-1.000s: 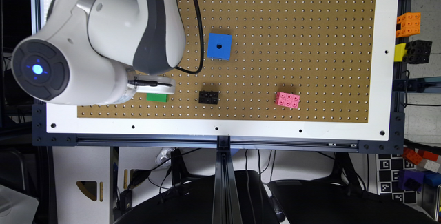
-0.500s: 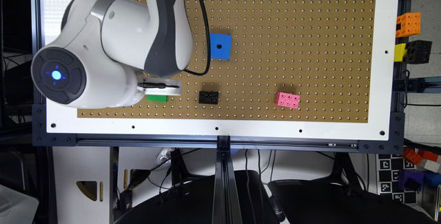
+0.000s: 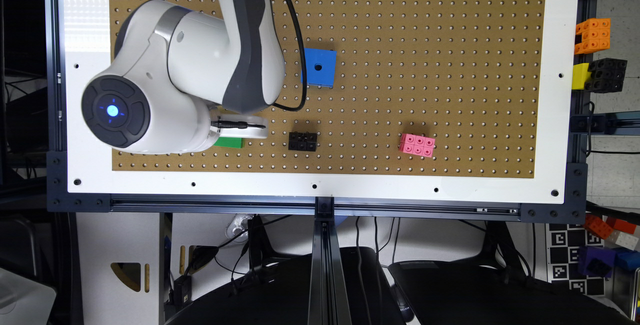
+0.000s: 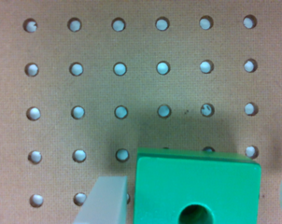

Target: Pick up green block.

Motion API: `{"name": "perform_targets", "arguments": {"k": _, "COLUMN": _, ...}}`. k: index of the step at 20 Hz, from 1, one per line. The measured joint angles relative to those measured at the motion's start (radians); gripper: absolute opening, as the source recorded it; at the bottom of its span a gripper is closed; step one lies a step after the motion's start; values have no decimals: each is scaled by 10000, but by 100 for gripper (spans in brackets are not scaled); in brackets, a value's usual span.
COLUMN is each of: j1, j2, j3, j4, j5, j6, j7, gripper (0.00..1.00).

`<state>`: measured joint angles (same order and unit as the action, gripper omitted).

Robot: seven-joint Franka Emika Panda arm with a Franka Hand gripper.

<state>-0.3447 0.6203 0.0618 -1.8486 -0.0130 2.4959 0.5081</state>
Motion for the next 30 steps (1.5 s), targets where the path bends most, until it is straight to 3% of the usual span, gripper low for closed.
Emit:
{"name": "perform_targets", "arguments": {"k": 9, "j1": 84, "j2": 538, "j3": 54, "j4": 832, "j5": 0, "j6": 65, "j7": 6, "gripper": 100}}
{"name": "perform_targets", "arguments": {"k": 16, "j1": 86, "j2": 830, "j3": 54, "j4": 976, "j5": -14, "j6": 161, "j7": 10, "gripper": 100}}
{"name": "perform_targets", "arguments": {"k": 17, "j1": 77, "j2": 827, "j3": 53, "j4": 976, "j5": -14, "j6": 163, "j7": 10, "gripper": 0}}
{"name": "perform_targets", "arguments": {"k": 30, "j1": 74, "j2": 821, "j3": 53, "j4": 976, "j5": -14, "j6": 116, "j7": 10, "gripper": 0}}
